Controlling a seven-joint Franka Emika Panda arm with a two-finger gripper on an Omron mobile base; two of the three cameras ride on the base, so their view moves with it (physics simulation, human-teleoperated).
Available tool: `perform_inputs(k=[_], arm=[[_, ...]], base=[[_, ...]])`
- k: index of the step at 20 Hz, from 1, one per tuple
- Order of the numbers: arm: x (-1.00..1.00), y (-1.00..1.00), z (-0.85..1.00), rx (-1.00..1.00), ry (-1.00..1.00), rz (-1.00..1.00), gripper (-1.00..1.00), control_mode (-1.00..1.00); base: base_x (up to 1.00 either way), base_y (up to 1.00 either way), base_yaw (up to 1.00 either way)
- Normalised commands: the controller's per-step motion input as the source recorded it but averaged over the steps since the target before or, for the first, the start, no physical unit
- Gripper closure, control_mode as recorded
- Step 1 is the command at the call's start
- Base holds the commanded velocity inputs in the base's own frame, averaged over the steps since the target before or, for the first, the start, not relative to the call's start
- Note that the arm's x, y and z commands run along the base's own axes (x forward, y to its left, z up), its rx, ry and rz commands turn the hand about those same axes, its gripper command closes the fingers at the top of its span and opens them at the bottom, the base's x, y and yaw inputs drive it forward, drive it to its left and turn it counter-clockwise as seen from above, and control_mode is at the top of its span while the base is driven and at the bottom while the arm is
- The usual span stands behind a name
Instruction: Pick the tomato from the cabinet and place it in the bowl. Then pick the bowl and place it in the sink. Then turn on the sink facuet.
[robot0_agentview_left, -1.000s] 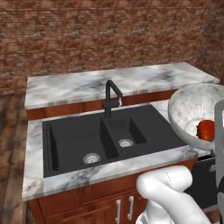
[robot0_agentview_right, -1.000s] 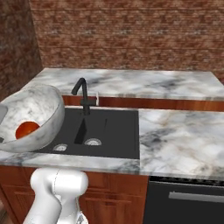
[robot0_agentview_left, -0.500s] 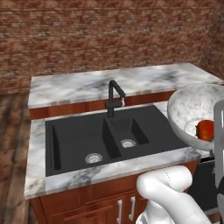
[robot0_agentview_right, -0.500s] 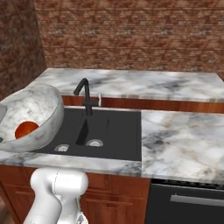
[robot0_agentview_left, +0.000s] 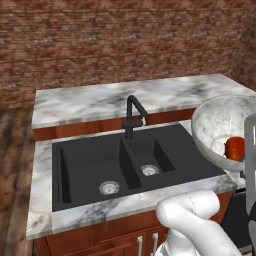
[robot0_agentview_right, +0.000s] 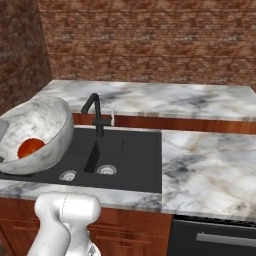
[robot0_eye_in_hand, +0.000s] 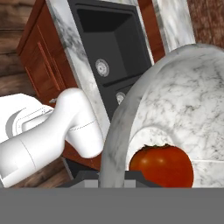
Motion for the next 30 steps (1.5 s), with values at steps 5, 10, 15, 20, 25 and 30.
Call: perform_inputs(k=[5, 10, 15, 20, 25, 30], arm=[[0.00, 0.00, 0.00, 0.00, 0.00, 0.00, 1.00, 1.00], [0.00, 0.00, 0.00, 0.00, 0.00, 0.00, 1.00, 1.00], [0.00, 0.00, 0.00, 0.00, 0.00, 0.00, 1.00, 1.00], [0.00, 0.00, 0.00, 0.00, 0.00, 0.00, 1.00, 1.00], [0.00, 0.00, 0.00, 0.00, 0.00, 0.00, 1.00, 1.00], [0.00, 0.15, -0.04, 0.00, 0.06, 0.00, 1.00, -1.00]], base=[[0.38, 0.00, 0.00], [0.13, 0.00, 0.00], [0.00, 0.00, 0.00], [0.00, 0.00, 0.00], [0.00, 0.06, 0.00], [0.00, 0.12, 0.00]])
